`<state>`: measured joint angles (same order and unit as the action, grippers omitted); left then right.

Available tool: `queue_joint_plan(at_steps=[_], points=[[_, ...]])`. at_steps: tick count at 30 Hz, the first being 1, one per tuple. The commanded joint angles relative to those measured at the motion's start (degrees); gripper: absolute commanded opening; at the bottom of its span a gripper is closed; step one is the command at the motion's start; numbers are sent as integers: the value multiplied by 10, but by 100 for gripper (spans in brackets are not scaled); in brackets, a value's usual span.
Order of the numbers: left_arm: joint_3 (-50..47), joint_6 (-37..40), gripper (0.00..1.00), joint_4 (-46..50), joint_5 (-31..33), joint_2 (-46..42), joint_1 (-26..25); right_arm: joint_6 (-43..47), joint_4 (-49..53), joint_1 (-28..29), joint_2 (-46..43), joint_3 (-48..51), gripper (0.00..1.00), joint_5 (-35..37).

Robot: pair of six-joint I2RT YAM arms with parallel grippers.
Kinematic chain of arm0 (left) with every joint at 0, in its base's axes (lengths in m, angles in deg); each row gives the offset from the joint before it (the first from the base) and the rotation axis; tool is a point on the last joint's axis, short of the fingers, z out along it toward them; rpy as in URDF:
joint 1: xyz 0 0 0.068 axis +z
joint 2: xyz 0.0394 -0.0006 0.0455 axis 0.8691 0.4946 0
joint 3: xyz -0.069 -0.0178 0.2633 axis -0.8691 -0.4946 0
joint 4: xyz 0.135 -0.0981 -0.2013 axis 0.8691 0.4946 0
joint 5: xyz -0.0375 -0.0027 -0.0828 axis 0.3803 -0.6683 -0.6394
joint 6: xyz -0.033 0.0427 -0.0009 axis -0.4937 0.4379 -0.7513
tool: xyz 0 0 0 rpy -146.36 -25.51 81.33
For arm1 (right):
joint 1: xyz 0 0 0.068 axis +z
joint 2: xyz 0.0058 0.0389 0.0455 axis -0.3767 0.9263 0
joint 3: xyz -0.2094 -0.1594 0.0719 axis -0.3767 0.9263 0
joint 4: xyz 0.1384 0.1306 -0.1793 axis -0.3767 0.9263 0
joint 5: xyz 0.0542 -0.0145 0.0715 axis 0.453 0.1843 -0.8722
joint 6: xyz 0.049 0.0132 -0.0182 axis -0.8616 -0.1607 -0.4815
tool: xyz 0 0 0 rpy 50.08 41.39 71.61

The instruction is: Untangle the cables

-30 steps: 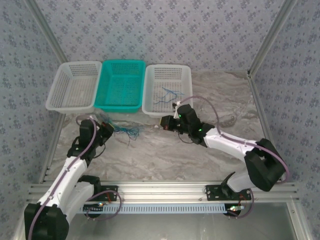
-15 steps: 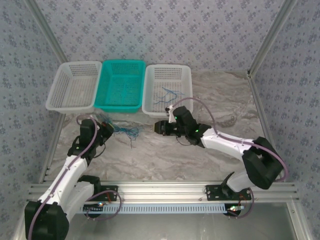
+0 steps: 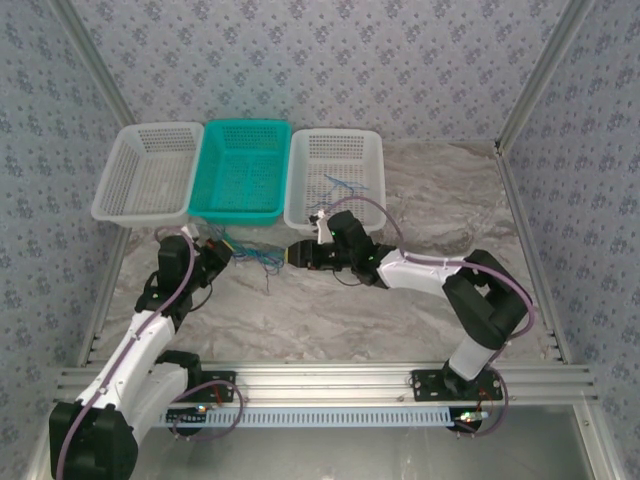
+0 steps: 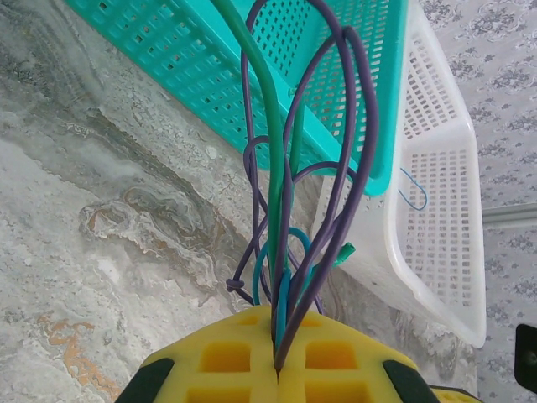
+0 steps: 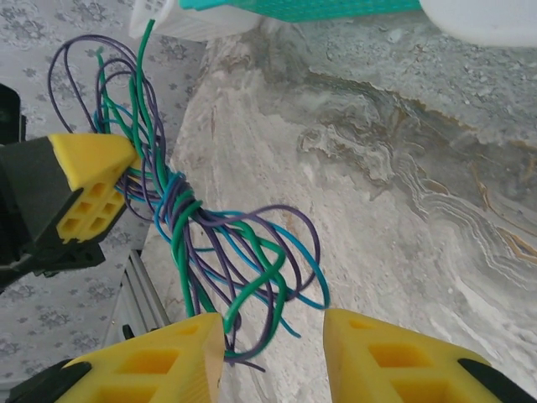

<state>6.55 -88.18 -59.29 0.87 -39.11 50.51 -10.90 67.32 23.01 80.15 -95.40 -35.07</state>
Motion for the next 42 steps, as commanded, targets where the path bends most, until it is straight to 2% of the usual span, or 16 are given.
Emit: queue_joint_plan(at_steps=[1, 7, 11, 18, 24, 28, 34, 42], points=[[2, -6, 0, -19, -16, -11, 4, -9, -29, -4, 12, -19, 37, -11], [3, -8, 0, -16, -17, -18, 3, -14, -39, -5, 26, -18, 30, -6], [2, -8, 0, -16, -17, -18, 3, -15, -31, -5, 27, -17, 33, 6], [0, -6, 0, -16, -15, -18, 3, -5, -14, -5, -30, 33, 35, 89], [-2, -9, 0, -30, -14, -12, 3, -27, -42, -7, 14, 1, 38, 29], [1, -5, 0, -21, -15, -15, 4, -46, -71, -8, 41, -12, 32, 16], [-2, -4, 0, -18, -15, -20, 4, -42, -72, -6, 53, -26, 30, 14], [-3, -5, 0, -24, -15, -17, 3, -44, -80, -3, 63, -32, 20, 9]])
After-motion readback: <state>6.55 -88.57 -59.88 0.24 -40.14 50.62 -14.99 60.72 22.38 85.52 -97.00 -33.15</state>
